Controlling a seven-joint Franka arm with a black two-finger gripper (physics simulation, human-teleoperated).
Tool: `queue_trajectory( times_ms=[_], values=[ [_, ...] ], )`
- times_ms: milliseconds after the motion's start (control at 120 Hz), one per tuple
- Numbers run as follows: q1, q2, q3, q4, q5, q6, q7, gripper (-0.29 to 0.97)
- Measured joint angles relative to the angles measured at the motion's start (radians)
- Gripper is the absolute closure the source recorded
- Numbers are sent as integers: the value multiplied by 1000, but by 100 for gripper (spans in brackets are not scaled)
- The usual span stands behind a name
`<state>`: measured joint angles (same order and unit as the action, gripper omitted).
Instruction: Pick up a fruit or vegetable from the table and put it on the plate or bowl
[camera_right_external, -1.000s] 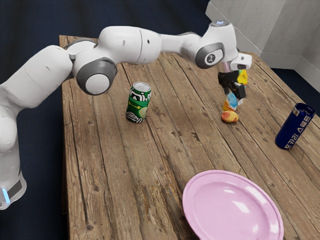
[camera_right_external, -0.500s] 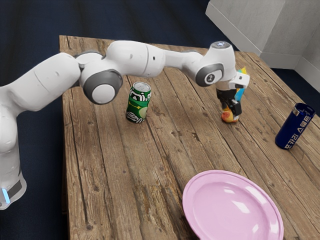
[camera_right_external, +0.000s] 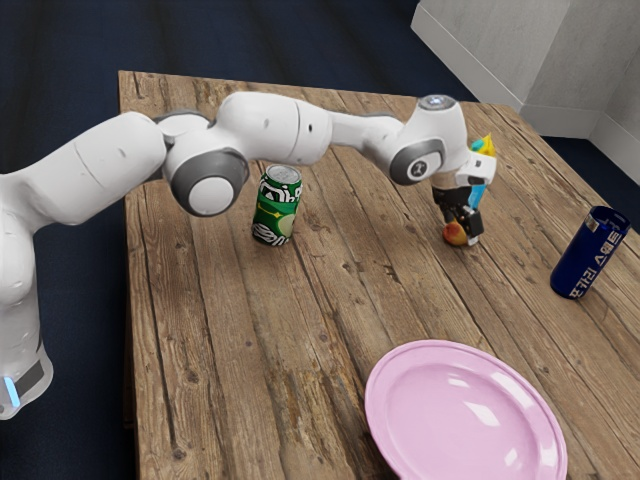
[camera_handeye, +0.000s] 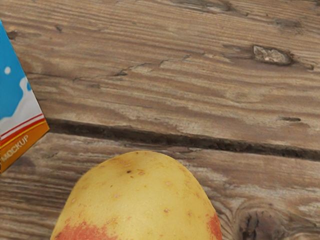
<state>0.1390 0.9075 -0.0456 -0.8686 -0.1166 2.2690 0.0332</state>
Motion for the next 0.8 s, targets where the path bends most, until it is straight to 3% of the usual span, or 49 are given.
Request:
queue_trajectory(
  times_ms=[442,633,800],
  values=[
    [2,20,6,0,2,36,-19,5],
    [2,24,11,0,3,41,-25,28],
    [3,25,15,-1,14,43,-38,36]
  ],
)
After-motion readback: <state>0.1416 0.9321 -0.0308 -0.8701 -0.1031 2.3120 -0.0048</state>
